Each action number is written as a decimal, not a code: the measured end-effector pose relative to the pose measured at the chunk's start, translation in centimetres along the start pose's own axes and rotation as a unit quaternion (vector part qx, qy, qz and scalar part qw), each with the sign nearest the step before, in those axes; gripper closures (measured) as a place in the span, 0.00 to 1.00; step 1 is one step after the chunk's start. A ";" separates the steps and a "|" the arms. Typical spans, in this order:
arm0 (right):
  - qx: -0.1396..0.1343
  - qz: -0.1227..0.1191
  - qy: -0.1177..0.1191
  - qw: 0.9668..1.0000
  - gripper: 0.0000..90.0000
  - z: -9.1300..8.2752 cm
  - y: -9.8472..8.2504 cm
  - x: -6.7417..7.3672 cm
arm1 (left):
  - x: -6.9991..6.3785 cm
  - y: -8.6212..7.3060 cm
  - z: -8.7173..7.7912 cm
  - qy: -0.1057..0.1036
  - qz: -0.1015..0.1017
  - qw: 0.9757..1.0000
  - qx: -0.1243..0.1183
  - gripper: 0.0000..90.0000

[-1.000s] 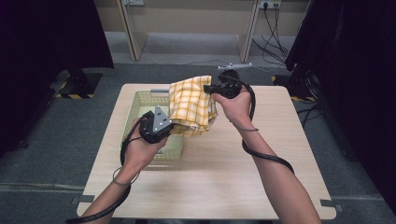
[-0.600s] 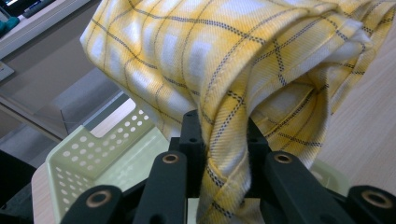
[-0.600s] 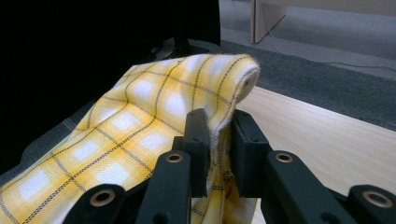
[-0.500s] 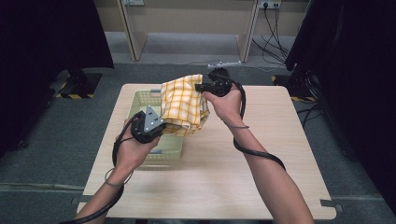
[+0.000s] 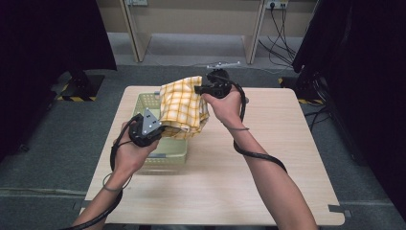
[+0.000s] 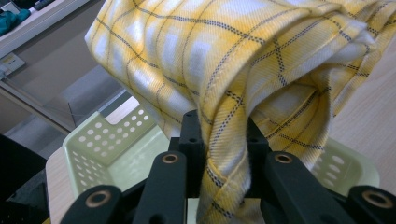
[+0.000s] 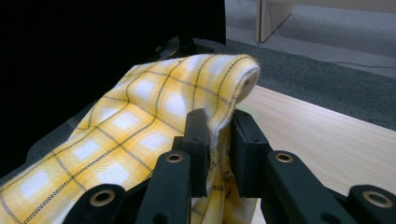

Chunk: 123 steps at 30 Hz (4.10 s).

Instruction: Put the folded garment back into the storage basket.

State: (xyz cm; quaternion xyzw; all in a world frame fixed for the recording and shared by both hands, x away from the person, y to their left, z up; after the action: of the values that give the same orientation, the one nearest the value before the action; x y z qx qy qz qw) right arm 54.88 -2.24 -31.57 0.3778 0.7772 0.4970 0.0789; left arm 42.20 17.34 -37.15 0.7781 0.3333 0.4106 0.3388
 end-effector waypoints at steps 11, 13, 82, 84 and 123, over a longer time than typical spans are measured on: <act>0.003 -0.002 0.007 1.000 0.87 1.6 0.4 1.2 | 1.2 -1.3 -0.3 0.012 -0.009 1.000 0.009 0.84; 0.003 -0.002 0.007 1.000 0.87 1.6 0.4 1.2 | 1.4 -1.5 -0.3 0.011 -0.010 1.000 0.013 0.84; 0.045 0.018 0.014 0.999 0.87 9.3 0.0 2.6 | 4.6 -6.2 1.9 0.024 -0.029 0.996 0.083 0.84; 0.046 0.018 0.013 0.999 0.87 9.4 -0.1 2.5 | 4.6 -6.2 2.0 0.024 -0.028 0.996 0.085 0.84; 0.077 0.025 0.008 0.997 0.87 11.8 -2.1 2.3 | 4.3 -8.0 3.1 0.002 -0.024 0.991 0.129 0.84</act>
State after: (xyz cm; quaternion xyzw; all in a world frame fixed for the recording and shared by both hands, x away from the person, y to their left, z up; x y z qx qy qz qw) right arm 58.09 7.24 -38.58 0.3980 0.8043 0.4400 0.0314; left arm 44.85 24.39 -43.08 0.8062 0.4030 0.3574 0.2448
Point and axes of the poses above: each handheld gripper's, and its own axes: z roughly forward along the jaws, y roughly out of its top, x roughly to its left, the point moved 4 cm from there along z, roughly forward along the jaws, and after that the axes turned 8 degrees about y, right-handed, at the moved point
